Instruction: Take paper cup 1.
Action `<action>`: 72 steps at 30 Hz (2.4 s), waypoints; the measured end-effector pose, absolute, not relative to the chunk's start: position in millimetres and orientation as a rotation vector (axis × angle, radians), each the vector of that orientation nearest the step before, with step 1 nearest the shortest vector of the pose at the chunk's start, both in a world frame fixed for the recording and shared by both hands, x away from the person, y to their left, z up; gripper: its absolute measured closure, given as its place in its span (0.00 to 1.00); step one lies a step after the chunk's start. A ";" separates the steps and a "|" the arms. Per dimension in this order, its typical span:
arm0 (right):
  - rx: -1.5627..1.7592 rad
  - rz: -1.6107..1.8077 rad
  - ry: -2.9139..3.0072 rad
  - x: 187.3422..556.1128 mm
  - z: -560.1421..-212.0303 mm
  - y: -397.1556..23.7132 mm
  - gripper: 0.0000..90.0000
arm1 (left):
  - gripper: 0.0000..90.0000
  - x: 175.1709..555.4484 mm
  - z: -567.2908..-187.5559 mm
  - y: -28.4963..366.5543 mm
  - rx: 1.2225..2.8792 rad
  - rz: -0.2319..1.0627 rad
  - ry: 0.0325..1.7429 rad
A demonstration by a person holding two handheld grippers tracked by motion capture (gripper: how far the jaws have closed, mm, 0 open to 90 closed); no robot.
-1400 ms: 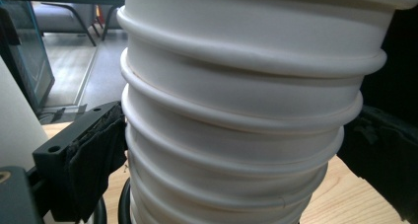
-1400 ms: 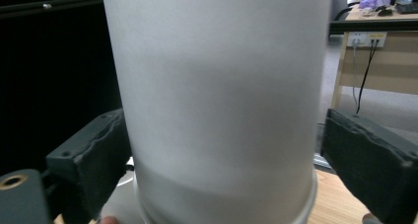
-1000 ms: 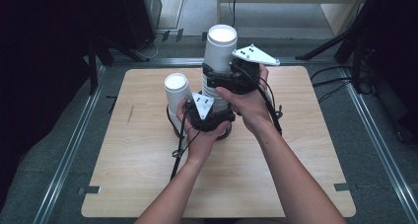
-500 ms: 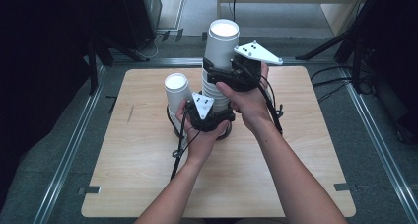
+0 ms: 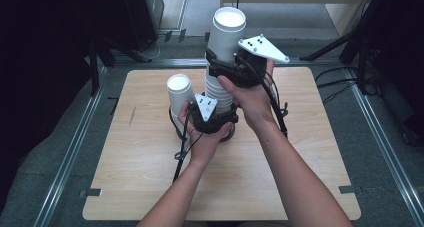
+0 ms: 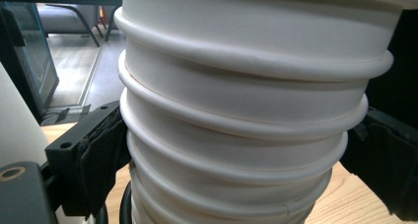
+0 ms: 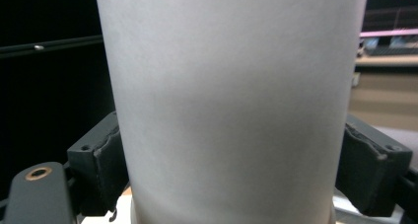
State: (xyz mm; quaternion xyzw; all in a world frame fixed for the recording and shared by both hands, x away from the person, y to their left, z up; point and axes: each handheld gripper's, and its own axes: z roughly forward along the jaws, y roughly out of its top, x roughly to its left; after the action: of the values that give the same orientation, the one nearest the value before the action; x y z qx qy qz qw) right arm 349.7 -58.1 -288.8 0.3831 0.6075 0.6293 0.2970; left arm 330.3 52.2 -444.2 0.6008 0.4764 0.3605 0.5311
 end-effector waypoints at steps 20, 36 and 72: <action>0.948 1.695 1.499 333.7 -265.6 -54.4 0.16 | 0.04 330.0 -443.9 53.2 1.447 0.858 1.132; 0.906 1.718 1.419 316.3 -246.2 -69.7 0.16 | 0.04 330.2 -444.0 53.1 1.443 0.856 1.131; 0.985 1.590 1.423 275.7 -309.5 -139.3 0.17 | 0.03 326.8 -439.7 56.1 1.462 0.845 1.128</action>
State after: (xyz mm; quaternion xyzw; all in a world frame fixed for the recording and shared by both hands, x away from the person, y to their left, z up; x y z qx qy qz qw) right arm 275.7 -139.3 -309.5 0.3866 0.5586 0.6244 0.3856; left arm 326.8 56.1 -439.7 0.6119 0.4718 0.3535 0.5273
